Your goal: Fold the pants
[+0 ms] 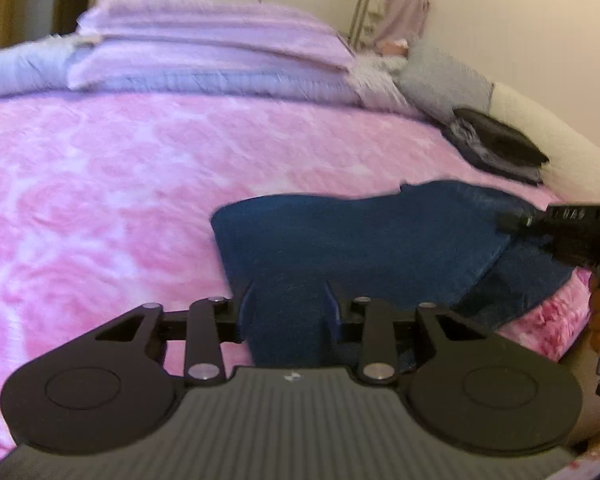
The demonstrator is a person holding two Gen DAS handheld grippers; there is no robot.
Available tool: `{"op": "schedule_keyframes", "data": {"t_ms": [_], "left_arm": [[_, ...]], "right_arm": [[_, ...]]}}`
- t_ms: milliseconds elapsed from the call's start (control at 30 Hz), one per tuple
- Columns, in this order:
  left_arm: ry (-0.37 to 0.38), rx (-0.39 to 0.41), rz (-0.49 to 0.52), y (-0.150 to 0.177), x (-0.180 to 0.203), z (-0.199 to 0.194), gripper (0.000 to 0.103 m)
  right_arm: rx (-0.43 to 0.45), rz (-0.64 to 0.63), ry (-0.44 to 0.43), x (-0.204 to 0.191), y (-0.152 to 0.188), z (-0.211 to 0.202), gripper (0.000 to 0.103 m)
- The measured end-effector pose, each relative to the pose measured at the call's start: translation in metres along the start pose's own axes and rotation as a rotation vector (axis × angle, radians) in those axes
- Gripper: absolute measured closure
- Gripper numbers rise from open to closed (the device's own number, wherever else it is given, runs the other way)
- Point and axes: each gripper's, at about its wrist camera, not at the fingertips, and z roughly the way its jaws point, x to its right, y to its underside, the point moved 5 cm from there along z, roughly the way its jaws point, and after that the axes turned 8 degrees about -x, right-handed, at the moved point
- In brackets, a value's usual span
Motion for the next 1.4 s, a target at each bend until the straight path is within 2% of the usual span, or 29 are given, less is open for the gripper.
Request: {"op": "schedule_keyframes", "data": {"t_ms": [33,100,233,300,367,533,633,700,733,800,867,967,1033,1100,1133,1167,1200,1300,1400], "left_arm": [[0.005,-0.019,0.006,0.002,0.005,0.009,0.077],[-0.018,-0.041,0.023,0.004,0.011,0.022,0.079],[-0.032,-0.049,0.043,0.003,0.015,0.025,0.079],[-0.042,-0.058,0.048,0.004,0.014,0.026,0.080],[-0.051,-0.065,0.048,0.004,0.013,0.029,0.081],[-0.062,-0.076,0.072,0.004,0.013,0.028,0.081],[-0.070,-0.090,0.069,0.001,0.012,0.029,0.081],[-0.077,-0.106,0.057,-0.004,0.011,0.029,0.082],[-0.089,-0.110,0.053,-0.007,0.010,0.028,0.082],[-0.116,-0.109,0.048,-0.016,0.008,0.029,0.082],[-0.136,-0.101,0.034,-0.027,0.005,0.033,0.082],[-0.149,-0.089,0.012,-0.046,0.005,0.048,0.081],[-0.169,-0.099,0.010,-0.054,0.005,0.064,0.081],[-0.197,-0.112,0.013,-0.058,0.004,0.080,0.081],[-0.210,-0.125,0.016,-0.058,0.003,0.089,0.081],[-0.213,-0.130,0.021,-0.056,0.004,0.093,0.081],[-0.222,-0.123,0.031,-0.056,0.005,0.094,0.081],[-0.232,-0.143,0.037,-0.054,0.009,0.087,0.082],[-0.193,-0.148,-0.013,-0.045,0.012,0.063,0.082]], "right_arm": [[-0.021,0.037,0.005,0.012,0.006,0.003,0.092],[-0.004,0.073,0.001,0.022,0.012,0.002,0.092],[0.080,-0.008,-0.013,0.011,0.013,-0.018,0.092],[0.027,-0.021,0.013,0.014,0.018,-0.010,0.092],[-0.033,0.020,0.031,0.026,0.029,0.002,0.092],[-0.034,-0.046,0.036,0.013,0.033,-0.001,0.092],[-0.121,-0.087,0.076,0.011,0.027,0.004,0.092],[-0.194,-0.173,0.150,-0.001,0.020,0.003,0.085],[-0.183,-0.232,0.208,-0.007,0.014,-0.001,0.082],[-0.095,-0.322,0.266,-0.020,0.004,-0.009,0.077],[-0.027,-0.419,0.238,-0.036,-0.004,-0.006,0.078],[-0.008,-0.462,0.160,-0.051,-0.012,0.018,0.079],[0.001,-0.493,0.157,-0.054,-0.015,0.039,0.081],[-0.042,-0.510,0.203,-0.048,-0.015,0.067,0.081],[-0.123,-0.512,0.249,-0.039,-0.014,0.085,0.081],[-0.145,-0.524,0.252,-0.033,-0.009,0.094,0.081],[-0.126,-0.537,0.244,-0.031,-0.011,0.097,0.081],[-0.147,-0.499,0.251,-0.030,-0.009,0.074,0.081],[-0.101,-0.469,0.194,-0.035,-0.001,0.033,0.081]]}}
